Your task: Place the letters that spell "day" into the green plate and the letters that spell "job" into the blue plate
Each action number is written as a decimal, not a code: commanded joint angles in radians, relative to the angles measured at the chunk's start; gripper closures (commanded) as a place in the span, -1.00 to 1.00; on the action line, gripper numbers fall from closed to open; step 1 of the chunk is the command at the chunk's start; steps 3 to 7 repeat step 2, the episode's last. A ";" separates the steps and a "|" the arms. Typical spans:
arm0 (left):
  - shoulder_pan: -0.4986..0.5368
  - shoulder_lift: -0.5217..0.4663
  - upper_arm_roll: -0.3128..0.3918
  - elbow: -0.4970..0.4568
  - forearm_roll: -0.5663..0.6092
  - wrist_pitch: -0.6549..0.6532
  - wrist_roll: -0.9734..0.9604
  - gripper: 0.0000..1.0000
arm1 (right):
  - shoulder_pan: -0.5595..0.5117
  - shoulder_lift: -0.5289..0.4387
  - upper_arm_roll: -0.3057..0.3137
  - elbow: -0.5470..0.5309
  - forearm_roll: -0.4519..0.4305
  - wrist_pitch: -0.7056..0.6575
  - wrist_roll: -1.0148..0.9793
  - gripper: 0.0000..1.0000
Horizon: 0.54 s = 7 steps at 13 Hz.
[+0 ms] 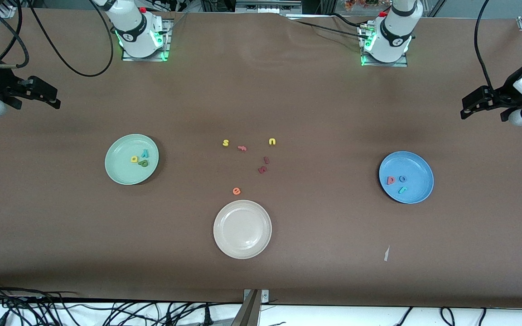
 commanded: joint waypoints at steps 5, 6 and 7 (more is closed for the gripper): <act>0.004 -0.008 0.002 0.006 0.023 -0.018 0.018 -1.00 | -0.007 0.000 0.005 0.005 0.010 -0.004 -0.005 -1.00; 0.004 -0.008 0.002 0.006 0.023 -0.018 0.018 -1.00 | -0.007 0.000 0.005 0.005 0.010 -0.004 -0.005 -1.00; 0.004 -0.008 0.002 0.006 0.023 -0.018 0.018 -1.00 | -0.007 0.000 0.005 0.005 0.010 -0.004 -0.005 -1.00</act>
